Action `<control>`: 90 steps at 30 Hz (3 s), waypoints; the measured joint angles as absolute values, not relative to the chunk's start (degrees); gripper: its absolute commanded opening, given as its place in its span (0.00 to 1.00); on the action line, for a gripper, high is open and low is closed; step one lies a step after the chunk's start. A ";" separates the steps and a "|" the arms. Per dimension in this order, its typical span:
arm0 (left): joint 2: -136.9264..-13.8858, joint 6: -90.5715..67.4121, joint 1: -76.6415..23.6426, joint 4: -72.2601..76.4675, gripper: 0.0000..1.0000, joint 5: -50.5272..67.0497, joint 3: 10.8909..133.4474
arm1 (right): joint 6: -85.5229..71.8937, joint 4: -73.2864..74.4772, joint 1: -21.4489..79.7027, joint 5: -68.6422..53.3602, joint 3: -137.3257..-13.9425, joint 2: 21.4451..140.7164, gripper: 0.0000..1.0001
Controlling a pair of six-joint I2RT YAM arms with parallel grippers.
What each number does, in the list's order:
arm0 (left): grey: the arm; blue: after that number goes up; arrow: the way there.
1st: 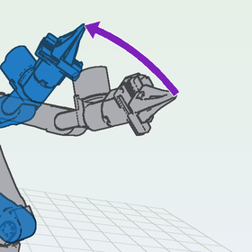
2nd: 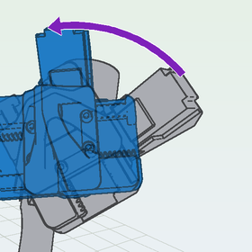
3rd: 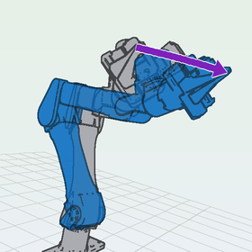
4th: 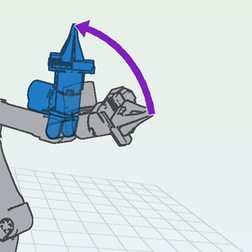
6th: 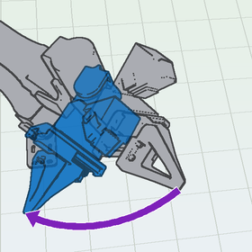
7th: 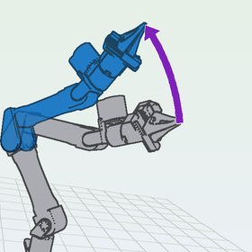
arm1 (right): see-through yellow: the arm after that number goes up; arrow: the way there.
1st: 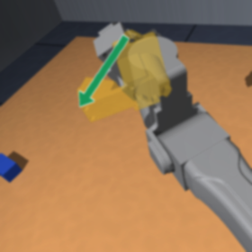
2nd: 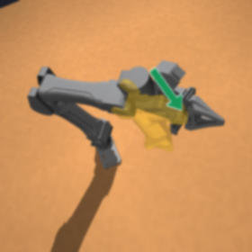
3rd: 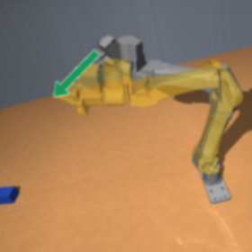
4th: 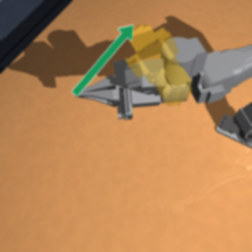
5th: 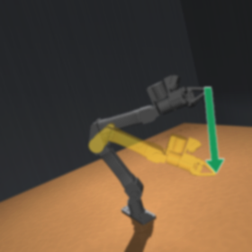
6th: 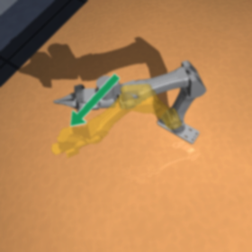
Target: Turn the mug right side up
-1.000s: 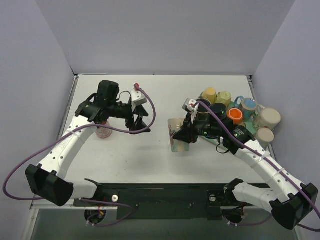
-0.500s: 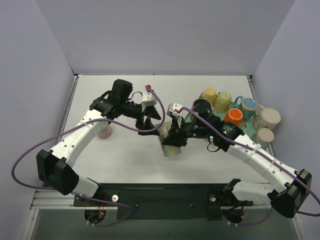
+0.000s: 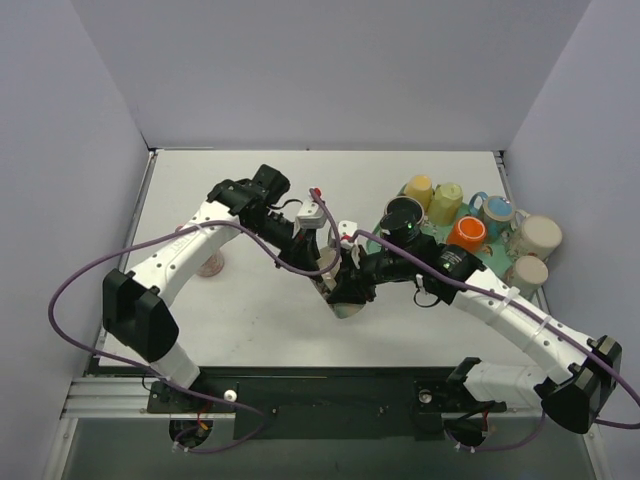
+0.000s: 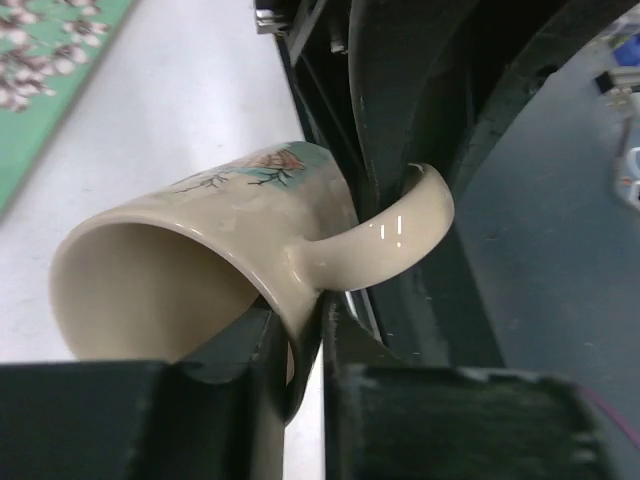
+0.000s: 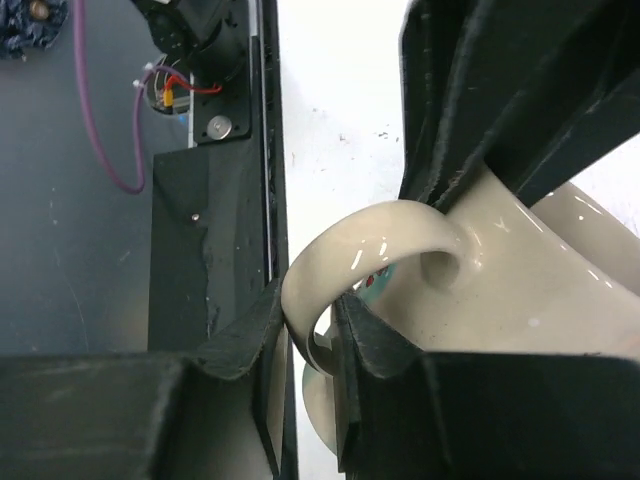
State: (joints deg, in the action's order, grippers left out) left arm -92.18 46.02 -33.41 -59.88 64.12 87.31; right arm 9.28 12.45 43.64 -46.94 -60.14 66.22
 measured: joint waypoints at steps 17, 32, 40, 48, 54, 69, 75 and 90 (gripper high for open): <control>-86.96 22.57 -32.34 -49.15 0.00 29.23 77.34 | 7.33 6.13 38.72 -23.94 -55.16 63.90 0.94; -97.10 18.70 -23.88 -36.14 0.00 1.08 76.38 | -11.03 9.39 29.85 14.28 -54.63 62.87 1.00; -100.25 19.16 -21.93 -37.30 0.19 0.67 80.12 | -15.25 15.84 25.52 25.17 -58.46 62.85 0.98; -100.92 21.71 -20.05 -38.37 0.54 0.75 81.47 | -16.53 20.86 20.03 20.40 -69.36 74.22 0.95; -97.27 22.63 -19.59 -40.29 0.57 2.26 81.47 | -19.00 22.46 17.41 17.96 -77.34 86.00 0.93; -82.19 22.81 -19.66 -41.41 0.57 7.57 78.46 | -18.79 24.51 15.66 6.74 -93.54 109.60 0.78; -82.17 23.00 -19.66 -41.63 0.57 7.92 76.31 | -18.28 23.07 15.66 6.39 -88.75 106.63 0.73; -80.44 22.96 -19.66 -41.56 0.58 9.47 76.25 | -20.03 26.46 16.80 6.02 -68.47 87.18 0.73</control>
